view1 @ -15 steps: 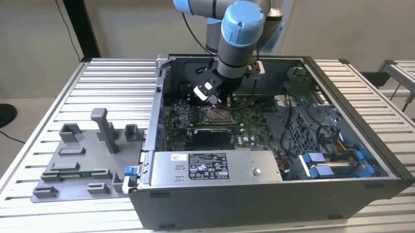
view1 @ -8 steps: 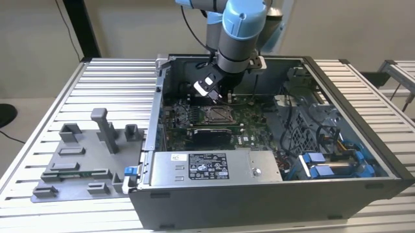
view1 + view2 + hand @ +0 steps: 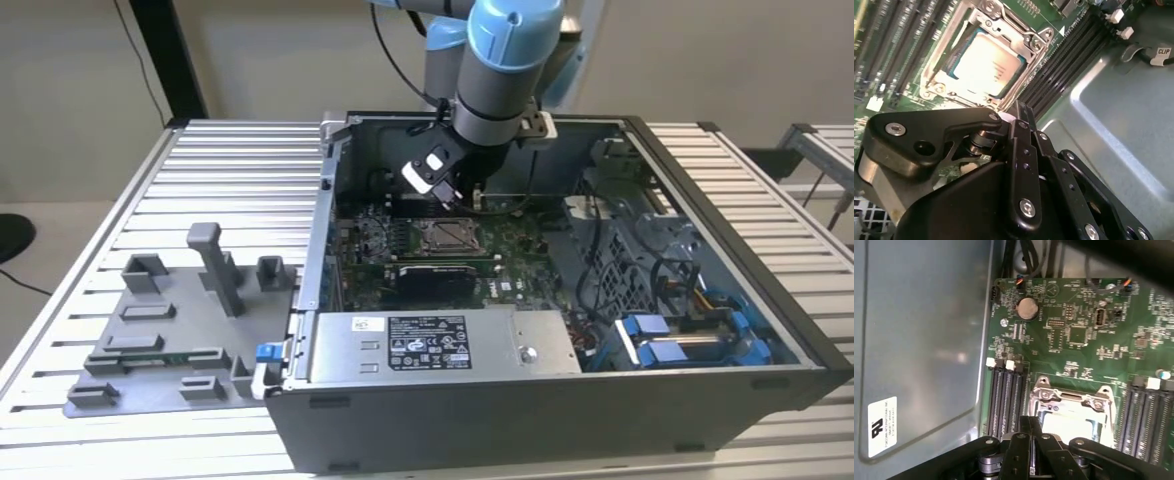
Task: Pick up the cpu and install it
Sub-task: 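Install the second cpu locking lever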
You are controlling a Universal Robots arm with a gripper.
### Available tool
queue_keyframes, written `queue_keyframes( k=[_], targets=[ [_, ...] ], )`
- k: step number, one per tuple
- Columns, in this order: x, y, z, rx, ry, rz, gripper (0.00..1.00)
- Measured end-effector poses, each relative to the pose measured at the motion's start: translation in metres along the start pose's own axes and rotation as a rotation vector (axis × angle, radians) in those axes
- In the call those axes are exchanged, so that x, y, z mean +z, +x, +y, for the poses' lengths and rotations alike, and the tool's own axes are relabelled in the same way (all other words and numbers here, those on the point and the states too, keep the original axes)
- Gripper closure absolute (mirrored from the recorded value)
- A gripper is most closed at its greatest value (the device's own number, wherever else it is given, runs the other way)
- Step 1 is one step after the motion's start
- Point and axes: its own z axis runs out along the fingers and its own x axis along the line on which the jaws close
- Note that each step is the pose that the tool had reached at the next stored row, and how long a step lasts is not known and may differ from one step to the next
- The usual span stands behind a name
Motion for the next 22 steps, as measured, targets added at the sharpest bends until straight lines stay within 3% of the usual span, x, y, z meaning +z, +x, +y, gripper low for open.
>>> queue_keyframes(
  k=[7, 12, 20, 22],
  targets=[
    [-0.0114, -0.0054, 0.0035, 0.006, 0.0107, -0.0166, 1.00],
    [-0.0164, -0.0094, 0.0049, 0.022, 0.0221, -0.0291, 1.00],
    [-0.0229, -0.0126, 0.0082, 0.043, 0.0336, -0.0564, 1.00],
    [-0.0233, -0.0129, 0.0082, 0.050, 0.0370, -0.0709, 1.00]
  ],
)
